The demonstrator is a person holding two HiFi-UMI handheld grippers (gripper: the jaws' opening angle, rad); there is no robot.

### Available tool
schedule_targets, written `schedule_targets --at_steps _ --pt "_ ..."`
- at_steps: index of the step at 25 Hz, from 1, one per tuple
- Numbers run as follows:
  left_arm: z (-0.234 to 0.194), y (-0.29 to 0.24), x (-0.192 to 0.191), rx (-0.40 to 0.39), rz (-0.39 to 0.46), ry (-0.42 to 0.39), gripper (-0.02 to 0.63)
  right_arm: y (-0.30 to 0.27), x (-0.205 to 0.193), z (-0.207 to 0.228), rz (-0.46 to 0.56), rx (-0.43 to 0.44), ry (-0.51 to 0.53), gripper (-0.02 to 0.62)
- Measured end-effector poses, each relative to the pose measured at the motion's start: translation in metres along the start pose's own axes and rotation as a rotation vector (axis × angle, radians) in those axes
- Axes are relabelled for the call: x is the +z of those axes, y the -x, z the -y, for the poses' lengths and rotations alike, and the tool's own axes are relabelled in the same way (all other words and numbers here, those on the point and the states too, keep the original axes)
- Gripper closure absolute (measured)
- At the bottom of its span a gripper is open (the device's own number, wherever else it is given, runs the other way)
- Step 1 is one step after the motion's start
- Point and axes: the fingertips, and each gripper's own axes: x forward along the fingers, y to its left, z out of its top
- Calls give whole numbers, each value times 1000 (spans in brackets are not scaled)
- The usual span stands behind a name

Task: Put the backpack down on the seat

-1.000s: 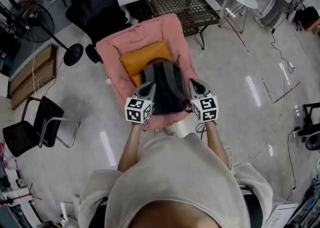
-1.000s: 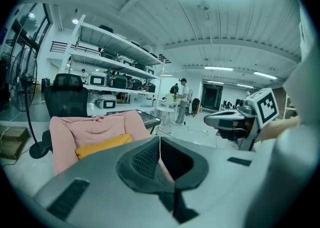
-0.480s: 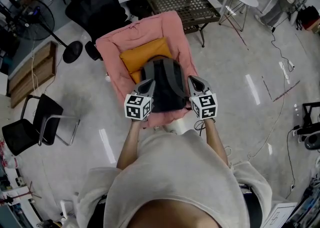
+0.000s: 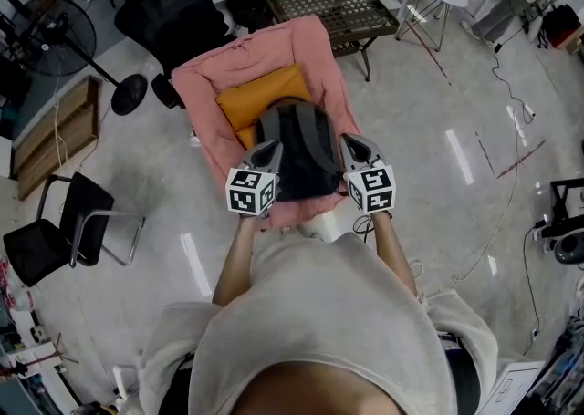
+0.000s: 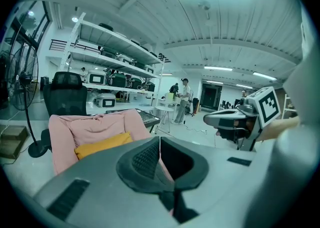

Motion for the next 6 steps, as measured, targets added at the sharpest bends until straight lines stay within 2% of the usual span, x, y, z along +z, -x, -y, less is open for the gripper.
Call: schedule_targets --at_steps 6 --pt "1 -3 -4 -3 -2 1 591 0 -3 2 -4 0 5 598"
